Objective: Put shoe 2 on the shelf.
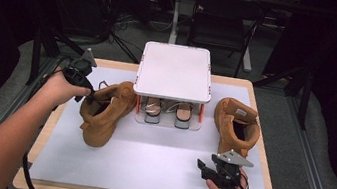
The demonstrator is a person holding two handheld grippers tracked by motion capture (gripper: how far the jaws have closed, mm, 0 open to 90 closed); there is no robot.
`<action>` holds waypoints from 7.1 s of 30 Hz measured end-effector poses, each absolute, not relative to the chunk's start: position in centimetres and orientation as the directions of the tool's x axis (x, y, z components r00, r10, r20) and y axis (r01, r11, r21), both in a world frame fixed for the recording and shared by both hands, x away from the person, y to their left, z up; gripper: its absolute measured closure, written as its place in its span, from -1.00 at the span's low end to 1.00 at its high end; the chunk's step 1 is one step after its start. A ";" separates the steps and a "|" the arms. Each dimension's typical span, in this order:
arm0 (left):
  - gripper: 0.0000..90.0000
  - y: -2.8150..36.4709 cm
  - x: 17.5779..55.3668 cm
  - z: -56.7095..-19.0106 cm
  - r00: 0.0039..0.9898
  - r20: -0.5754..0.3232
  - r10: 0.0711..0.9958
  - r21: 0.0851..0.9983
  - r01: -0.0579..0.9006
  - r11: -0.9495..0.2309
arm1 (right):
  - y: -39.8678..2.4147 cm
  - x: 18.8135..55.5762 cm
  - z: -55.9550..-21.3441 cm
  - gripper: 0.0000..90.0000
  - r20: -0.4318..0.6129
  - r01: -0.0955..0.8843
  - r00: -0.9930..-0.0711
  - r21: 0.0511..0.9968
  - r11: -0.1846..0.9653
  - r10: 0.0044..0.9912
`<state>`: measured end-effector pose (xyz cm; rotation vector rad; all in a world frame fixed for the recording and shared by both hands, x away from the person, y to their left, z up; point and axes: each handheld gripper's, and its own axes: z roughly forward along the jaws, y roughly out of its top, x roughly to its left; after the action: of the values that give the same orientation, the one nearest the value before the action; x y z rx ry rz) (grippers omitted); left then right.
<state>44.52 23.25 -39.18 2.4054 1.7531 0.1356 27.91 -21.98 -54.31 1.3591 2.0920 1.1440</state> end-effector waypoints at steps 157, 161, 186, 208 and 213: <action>0.44 20.8 41.2 -45.7 0.408 -0.057 0.911 0.082 0.912 -0.403 | -23.0 37.9 -37.4 0.34 0.009 0.883 -0.431 0.212 0.420 0.902; 0.44 20.8 41.2 -45.7 0.409 -0.057 0.911 0.082 0.911 -0.404 | -22.8 38.7 -38.7 0.34 0.001 0.894 -0.412 0.195 0.404 0.911; 0.44 20.9 41.2 -45.7 0.410 -0.058 0.910 0.079 0.911 -0.405 | -22.8 39.6 -41.1 0.72 0.011 0.903 -0.410 0.146 0.404 0.912; 0.44 20.7 41.3 -45.7 0.417 -0.050 0.908 0.071 0.908 -0.413 | -20.6 35.1 -41.0 0.69 0.017 0.868 -0.483 0.139 0.476 0.876; 0.44 20.7 41.2 -45.7 0.417 -0.050 0.908 0.071 0.908 -0.413 | -20.6 35.3 -40.9 0.49 0.065 0.875 -0.479 0.122 0.469 0.875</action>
<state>41.24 20.73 -45.67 2.5698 1.6512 -0.0048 35.35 -20.56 -40.93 1.6002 2.6872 0.2172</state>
